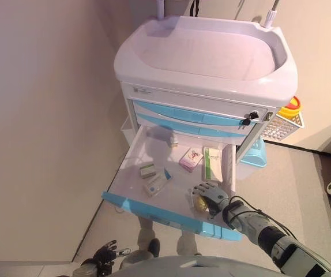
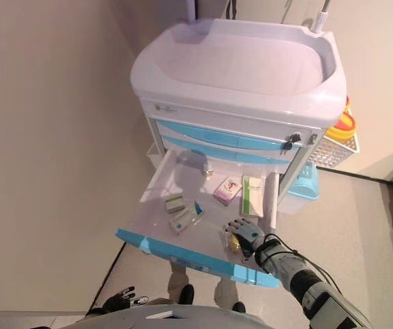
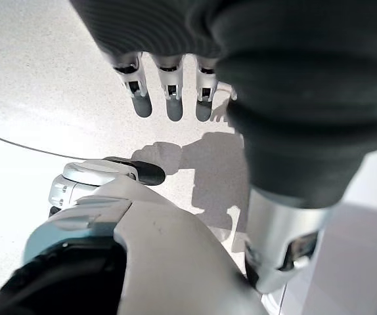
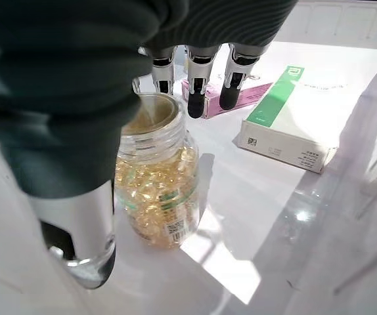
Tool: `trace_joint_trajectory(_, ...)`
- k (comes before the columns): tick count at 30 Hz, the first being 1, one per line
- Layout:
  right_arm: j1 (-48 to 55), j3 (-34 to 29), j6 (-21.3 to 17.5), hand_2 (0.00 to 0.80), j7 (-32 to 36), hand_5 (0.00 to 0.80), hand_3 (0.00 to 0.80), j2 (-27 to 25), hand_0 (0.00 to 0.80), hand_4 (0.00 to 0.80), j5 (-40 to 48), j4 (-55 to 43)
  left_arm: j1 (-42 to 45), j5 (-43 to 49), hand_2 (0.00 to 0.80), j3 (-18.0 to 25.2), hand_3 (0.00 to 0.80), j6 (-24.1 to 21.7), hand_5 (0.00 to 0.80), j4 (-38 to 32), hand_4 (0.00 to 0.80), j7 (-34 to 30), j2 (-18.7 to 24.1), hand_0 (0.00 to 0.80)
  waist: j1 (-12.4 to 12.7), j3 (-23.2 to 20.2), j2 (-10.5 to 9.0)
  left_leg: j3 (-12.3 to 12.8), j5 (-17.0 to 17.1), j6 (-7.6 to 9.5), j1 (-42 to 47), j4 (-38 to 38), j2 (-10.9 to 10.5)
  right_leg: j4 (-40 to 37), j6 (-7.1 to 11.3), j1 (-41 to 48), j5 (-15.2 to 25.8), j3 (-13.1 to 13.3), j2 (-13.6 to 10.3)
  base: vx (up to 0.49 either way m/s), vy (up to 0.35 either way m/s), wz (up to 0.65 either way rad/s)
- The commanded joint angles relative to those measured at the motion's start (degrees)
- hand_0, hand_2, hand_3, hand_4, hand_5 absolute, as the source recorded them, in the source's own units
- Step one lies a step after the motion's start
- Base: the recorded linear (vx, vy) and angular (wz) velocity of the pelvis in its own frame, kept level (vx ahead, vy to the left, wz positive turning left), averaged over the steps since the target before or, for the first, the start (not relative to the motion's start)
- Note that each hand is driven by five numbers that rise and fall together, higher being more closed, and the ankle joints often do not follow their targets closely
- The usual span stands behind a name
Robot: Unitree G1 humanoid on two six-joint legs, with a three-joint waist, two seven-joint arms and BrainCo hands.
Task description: Open the drawer and pick up the medicine
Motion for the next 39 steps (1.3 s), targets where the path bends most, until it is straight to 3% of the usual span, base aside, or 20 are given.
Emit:
trace_joint_trajectory(1,-2.6,1.8,1.2,0.0,-1.9,0.0,0.0,0.9,0.0,0.0,-0.6,-0.9,-2.5,2.7,0.0,-2.7,0.0,-1.5,0.0,2.0,0.0,0.1,0.0,0.0,1.4,0.4,-1.91,1.6,-5.6,1.62,1.4,1.0,-2.4,5.0,1.21,-2.0,-1.3,0.7,-1.7,0.0,0.0,0.0)
trace_joint_trajectory(24,-2.7,1.1,3.6,0.0,-5.1,0.0,0.0,1.5,0.0,0.0,-0.8,0.2,-2.5,2.1,0.0,-3.3,0.0,-1.6,0.0,2.0,0.0,0.2,-0.5,0.0,1.3,0.5,-1.59,1.6,-5.7,1.73,1.7,0.9,-2.4,4.9,1.13,-1.9,-1.3,0.8,-1.6,0.0,0.0,0.0)
trace_joint_trajectory(25,-2.8,1.2,3.7,0.104,-5.0,0.104,0.104,1.6,0.104,0.104,-0.7,0.2,-2.5,2.2,0.0,-3.3,0.0,-1.5,0.0,2.0,0.0,0.2,-0.5,0.0,1.3,0.5,-1.58,1.5,-5.7,1.72,1.7,0.9,-2.4,4.9,1.13,-1.8,-1.3,0.8,-1.7,0.0,0.0,0.0)
trace_joint_trajectory(26,-2.8,1.2,3.7,0.486,-5.0,0.486,0.486,1.6,0.486,0.486,-0.7,0.2,-2.5,2.1,0.0,-3.4,0.0,-1.5,0.0,2.0,0.0,0.2,-0.5,0.0,1.4,0.5,-1.57,1.5,-5.7,1.73,1.7,0.9,-2.4,4.9,1.13,-1.9,-1.3,0.8,-1.7,0.0,0.0,0.0)
trace_joint_trajectory(27,-2.7,1.2,3.6,0.69,-5.3,0.69,0.69,1.7,0.69,0.69,-0.9,0.4,-2.5,2.1,0.0,-3.4,0.0,-1.5,0.0,1.9,0.0,0.2,-0.5,0.0,1.4,0.4,-1.57,1.5,-5.7,1.76,1.7,0.9,-2.4,4.9,1.12,-1.9,-1.3,0.8,-1.7,0.0,0.0,0.0)
trace_joint_trajectory(28,-2.6,1.2,3.6,0.8,-5.4,0.8,0.8,1.7,0.8,0.8,-1.0,0.5,-2.4,2.1,0.0,-3.4,0.0,-1.5,0.0,1.9,0.0,0.2,-0.5,0.0,1.4,0.5,-1.57,1.5,-5.7,1.76,1.7,0.9,-2.4,5.0,1.12,-1.8,-1.3,0.7,-1.7,0.0,0.0,0.0)
trace_joint_trajectory(39,-2.4,1.4,3.3,0.8,-5.1,0.8,0.8,1.6,0.8,0.8,-1.6,-0.1,-2.3,1.9,0.0,-3.5,0.0,-1.2,0.0,1.7,0.0,0.2,-0.5,0.0,1.4,0.6,-1.59,1.4,-5.6,1.76,1.7,0.9,-2.4,5.0,1.11,-1.8,-1.3,0.7,-1.7,0.0,0.0,0.0)
